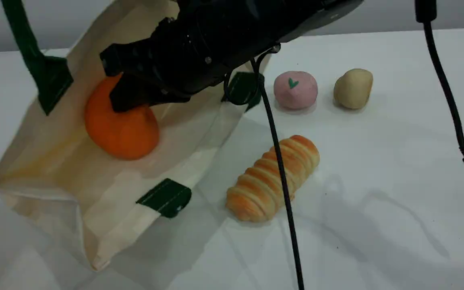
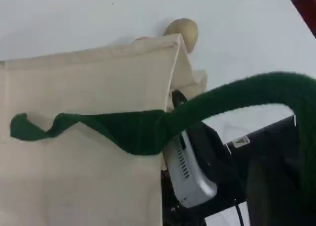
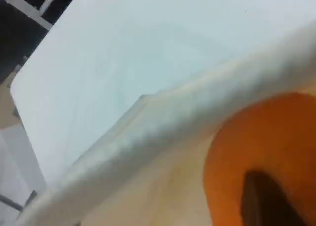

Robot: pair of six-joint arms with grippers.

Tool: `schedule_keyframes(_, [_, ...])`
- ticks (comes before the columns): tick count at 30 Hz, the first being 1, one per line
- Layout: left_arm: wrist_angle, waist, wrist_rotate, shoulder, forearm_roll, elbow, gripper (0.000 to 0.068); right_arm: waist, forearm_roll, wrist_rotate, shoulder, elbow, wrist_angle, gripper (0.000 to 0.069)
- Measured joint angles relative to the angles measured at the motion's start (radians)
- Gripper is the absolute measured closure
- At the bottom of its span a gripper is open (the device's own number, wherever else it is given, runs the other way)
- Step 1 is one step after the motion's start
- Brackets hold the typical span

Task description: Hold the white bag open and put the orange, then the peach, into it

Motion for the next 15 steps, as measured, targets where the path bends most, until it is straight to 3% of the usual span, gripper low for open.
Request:
schedule_keyframes(5, [0.000,0.000,0.000,0.000,0.002,0.000,0.0634,0.005,-0.030,-0.033,0.000,0.000,0.004,0.0568])
schedule_keyframes(11, [0.000,0.000,0.000,0.000,0.006,0.000,0.0634,0.005,-0.036,-0.035,-0.008,0.001,0.055,0.0244])
schedule_keyframes(15, [0.001,0.000,0.000,0.000,0.007,0.000,0.0634,0.004,-0.087,-0.029,-0.042,0.001,0.087,0.0076])
